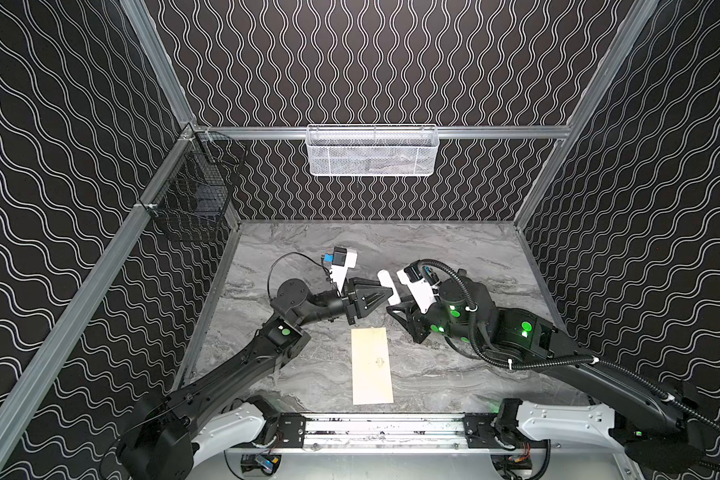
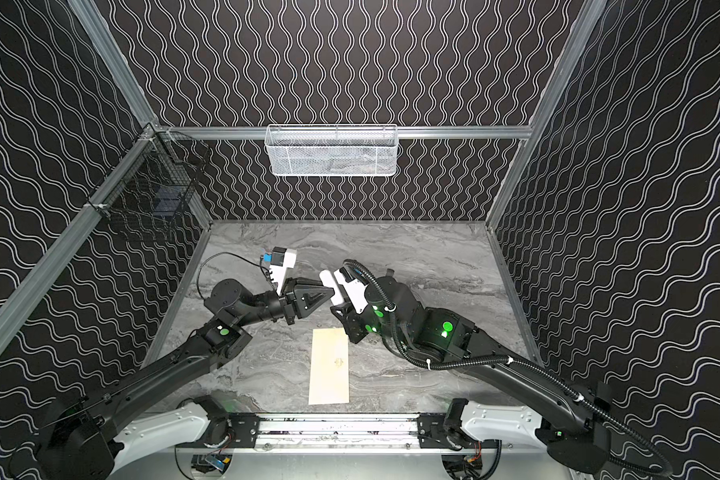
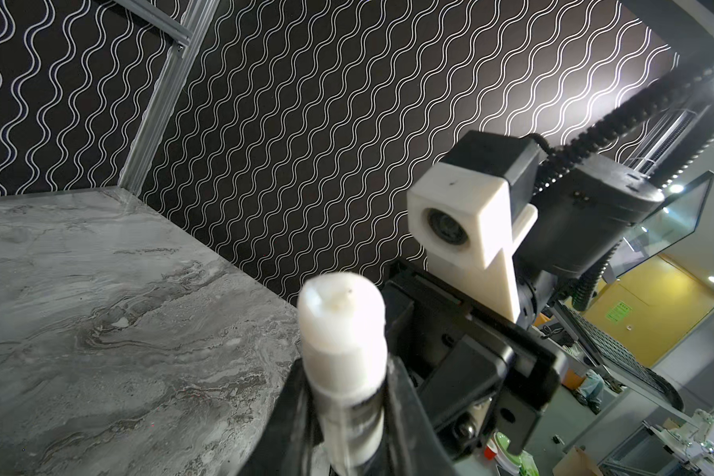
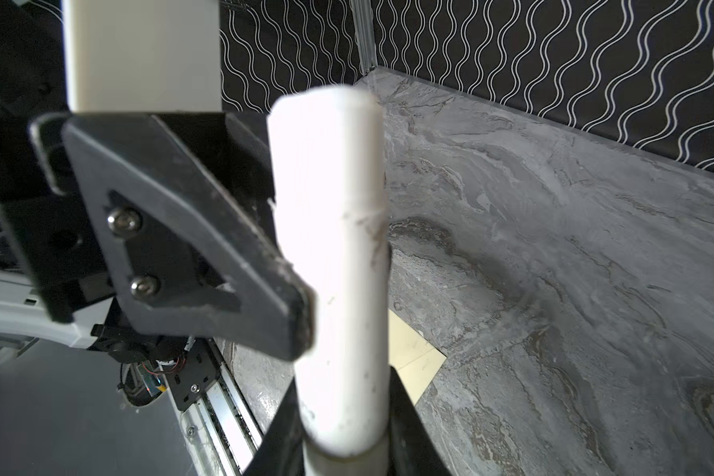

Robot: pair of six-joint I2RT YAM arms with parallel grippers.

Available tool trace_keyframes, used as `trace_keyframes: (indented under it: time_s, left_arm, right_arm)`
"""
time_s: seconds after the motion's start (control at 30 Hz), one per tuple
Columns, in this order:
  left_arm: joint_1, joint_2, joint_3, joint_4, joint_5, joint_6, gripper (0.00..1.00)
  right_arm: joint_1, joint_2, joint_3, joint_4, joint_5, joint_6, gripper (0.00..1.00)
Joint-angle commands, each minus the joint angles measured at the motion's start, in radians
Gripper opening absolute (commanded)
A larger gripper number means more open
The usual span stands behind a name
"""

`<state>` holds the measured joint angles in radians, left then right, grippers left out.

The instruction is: Place the letter into the envelope and seal it

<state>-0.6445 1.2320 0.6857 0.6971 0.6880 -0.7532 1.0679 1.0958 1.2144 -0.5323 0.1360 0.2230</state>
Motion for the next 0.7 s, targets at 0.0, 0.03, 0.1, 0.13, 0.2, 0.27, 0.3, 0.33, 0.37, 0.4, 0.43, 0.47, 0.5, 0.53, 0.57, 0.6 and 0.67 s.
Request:
trace_keyframes:
  time_s: [0.0, 0.03, 0.1, 0.13, 0.2, 0.27, 0.3, 0.33, 0.37, 0.4, 0.43, 0.47, 0.5, 0.53, 0.57, 0.6, 0.67]
  left_arm:
    - [0.005, 0.007, -0.014, -0.109, -0.083, 0.052, 0.0]
    - [0.005, 0.007, -0.014, -0.107, -0.084, 0.051, 0.0]
    - [0.005, 0.009, -0.015, -0.101, -0.083, 0.043, 0.0]
    - [0.004, 0.008, -0.015, -0.098, -0.082, 0.042, 0.0]
    - [0.005, 0.01, -0.014, -0.094, -0.079, 0.04, 0.0]
    - [0.005, 0.012, -0.012, -0.097, -0.075, 0.043, 0.0]
    - [0.005, 0.014, -0.008, -0.099, -0.07, 0.044, 0.0]
    - [0.004, 0.018, -0.005, -0.096, -0.065, 0.041, 0.0]
    - [0.005, 0.023, -0.003, -0.091, -0.056, 0.036, 0.02]
    - [0.005, 0.028, -0.002, -0.081, -0.05, 0.03, 0.09]
    - [0.005, 0.033, -0.001, -0.071, -0.044, 0.026, 0.14]
    - [0.005, 0.038, 0.0, -0.064, -0.041, 0.022, 0.21]
    - [0.005, 0.044, 0.0, -0.056, -0.039, 0.019, 0.27]
    - [0.005, 0.046, 0.001, -0.053, -0.037, 0.018, 0.32]
    - [0.005, 0.051, 0.003, -0.049, -0.035, 0.016, 0.36]
    - [0.005, 0.055, 0.004, -0.043, -0.036, 0.013, 0.4]
    - [0.004, 0.061, 0.007, -0.036, -0.032, 0.009, 0.44]
  right_arm:
    - [0.011, -0.003, 0.027, 0.076, 0.085, 0.029, 0.01]
    - [0.014, 0.002, 0.03, 0.077, 0.091, 0.03, 0.01]
    - [0.027, 0.018, 0.036, 0.077, 0.113, 0.033, 0.01]
    - [0.033, 0.025, 0.036, 0.078, 0.118, 0.035, 0.01]
    - [0.038, 0.025, 0.027, 0.091, 0.112, 0.04, 0.0]
    - [0.038, 0.011, 0.005, 0.121, 0.111, 0.041, 0.0]
    - [0.038, 0.001, -0.007, 0.136, 0.114, 0.039, 0.0]
    - [0.037, -0.006, -0.016, 0.147, 0.107, 0.038, 0.0]
    - [0.036, -0.013, -0.026, 0.156, 0.107, 0.036, 0.0]
    - [0.035, -0.017, -0.033, 0.162, 0.107, 0.033, 0.0]
    - [0.036, -0.019, -0.037, 0.164, 0.103, 0.032, 0.0]
    - [0.036, -0.019, -0.041, 0.165, 0.103, 0.03, 0.0]
    - [0.034, -0.017, -0.041, 0.163, 0.099, 0.029, 0.0]
    - [0.035, -0.015, -0.041, 0.162, 0.097, 0.028, 0.0]
    - [0.034, -0.015, -0.042, 0.162, 0.096, 0.029, 0.0]
    - [0.034, -0.016, -0.045, 0.163, 0.096, 0.027, 0.0]
    - [0.034, -0.019, -0.053, 0.172, 0.09, 0.024, 0.0]
